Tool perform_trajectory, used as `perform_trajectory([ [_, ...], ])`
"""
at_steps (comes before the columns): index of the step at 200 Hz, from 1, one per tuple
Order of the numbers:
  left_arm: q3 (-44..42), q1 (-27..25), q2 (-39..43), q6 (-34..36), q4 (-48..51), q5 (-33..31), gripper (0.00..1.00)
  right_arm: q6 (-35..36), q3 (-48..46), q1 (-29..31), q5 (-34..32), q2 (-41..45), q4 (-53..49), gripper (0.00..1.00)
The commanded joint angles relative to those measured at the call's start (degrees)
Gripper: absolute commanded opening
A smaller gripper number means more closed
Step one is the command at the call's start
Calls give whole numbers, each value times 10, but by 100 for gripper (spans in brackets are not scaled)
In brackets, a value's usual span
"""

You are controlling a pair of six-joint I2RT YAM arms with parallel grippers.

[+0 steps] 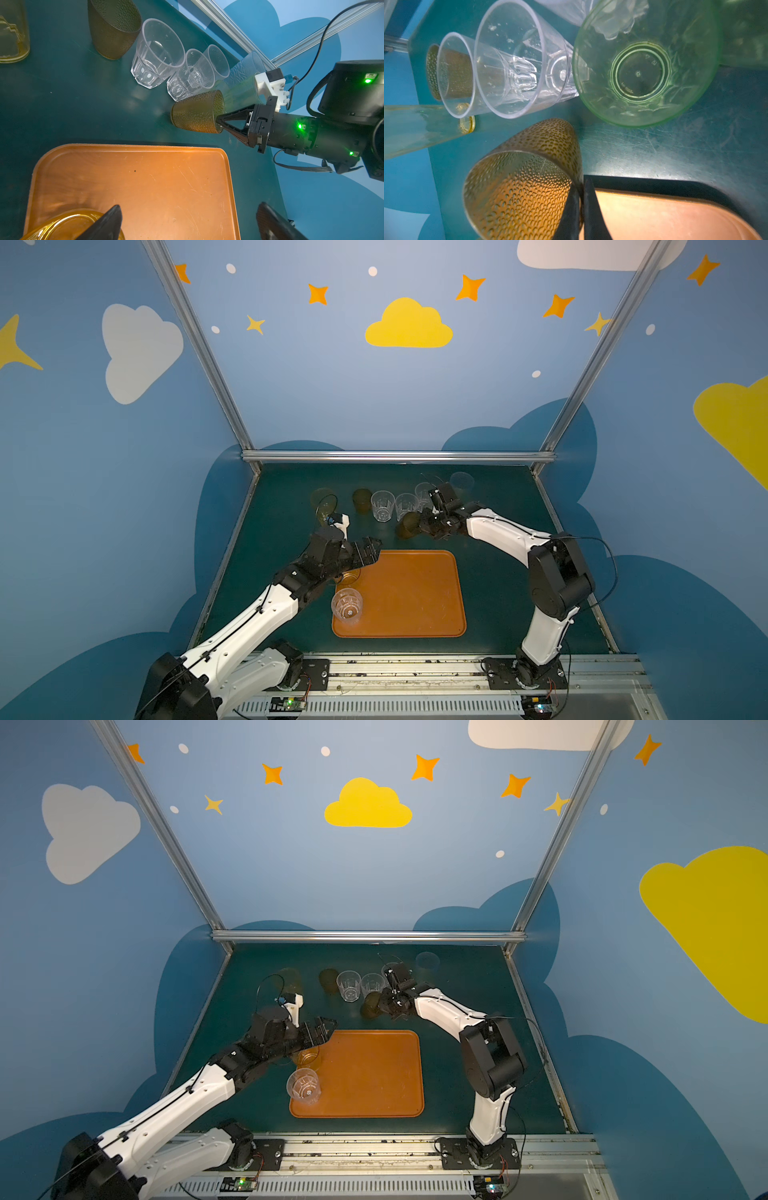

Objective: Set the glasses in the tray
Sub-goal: 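Close right gripper on the amber dotted glass lying beside the tray, then carry the amber dotted glass with right gripper onto the tray beside the clear glass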

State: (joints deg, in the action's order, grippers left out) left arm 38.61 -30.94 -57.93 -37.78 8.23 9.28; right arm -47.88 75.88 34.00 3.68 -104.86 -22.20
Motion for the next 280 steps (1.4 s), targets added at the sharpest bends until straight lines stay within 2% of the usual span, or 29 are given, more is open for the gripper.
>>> perform_trajectory([
  [1, 5, -1, 4, -5, 17, -14, 100, 11, 5, 7, -9, 26, -19, 0],
  [119, 31, 4, 42, 3, 117, -102, 100, 56, -58, 67, -29, 128, -70, 0],
  [196, 31, 17, 145, 0, 223, -171, 100, 70, -80, 142, -41, 135, -81, 0],
  [234, 30, 30, 180, -2, 248, -165, 100, 65, -94, 190, -60, 147, -77, 0],
  [280, 29, 41, 176, 2, 242, -138, 100, 55, -98, 233, -63, 140, -95, 0],
])
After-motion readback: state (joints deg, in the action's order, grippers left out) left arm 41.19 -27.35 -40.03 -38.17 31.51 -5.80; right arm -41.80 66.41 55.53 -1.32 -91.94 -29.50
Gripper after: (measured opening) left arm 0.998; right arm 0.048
